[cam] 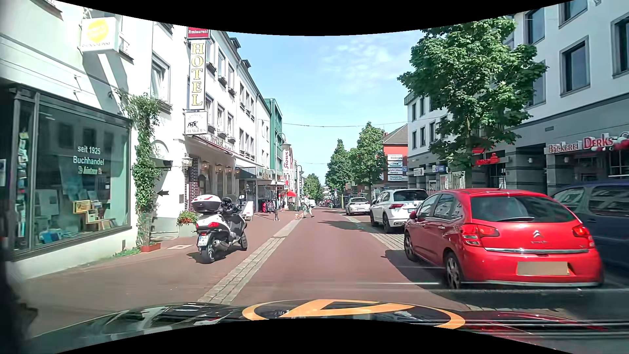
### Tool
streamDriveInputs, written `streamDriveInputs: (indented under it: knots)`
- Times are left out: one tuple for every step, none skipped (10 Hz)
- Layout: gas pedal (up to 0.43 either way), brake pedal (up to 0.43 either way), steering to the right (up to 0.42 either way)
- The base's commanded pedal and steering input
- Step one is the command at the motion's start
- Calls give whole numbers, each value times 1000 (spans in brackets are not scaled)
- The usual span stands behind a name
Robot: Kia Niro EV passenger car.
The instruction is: Follow the waypoints while adhering to traffic rules and regulations
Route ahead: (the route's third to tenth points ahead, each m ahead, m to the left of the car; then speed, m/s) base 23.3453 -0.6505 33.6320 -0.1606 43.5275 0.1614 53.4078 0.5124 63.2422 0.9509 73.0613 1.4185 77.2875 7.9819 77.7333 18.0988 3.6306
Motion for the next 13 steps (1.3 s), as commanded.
streamDriveInputs:
  knots:
    - [0,238,-18]
    - [0,238,-19]
    - [0,238,-21]
    - [0,244,-27]
    - [0,244,-28]
    - [0,238,-28]
    - [0,238,-25]
    - [0,232,-24]
    - [0,226,-24]
    - [0,195,-24]
    - [0,177,-24]
    - [0,165,-23]
    - [0,146,-23]
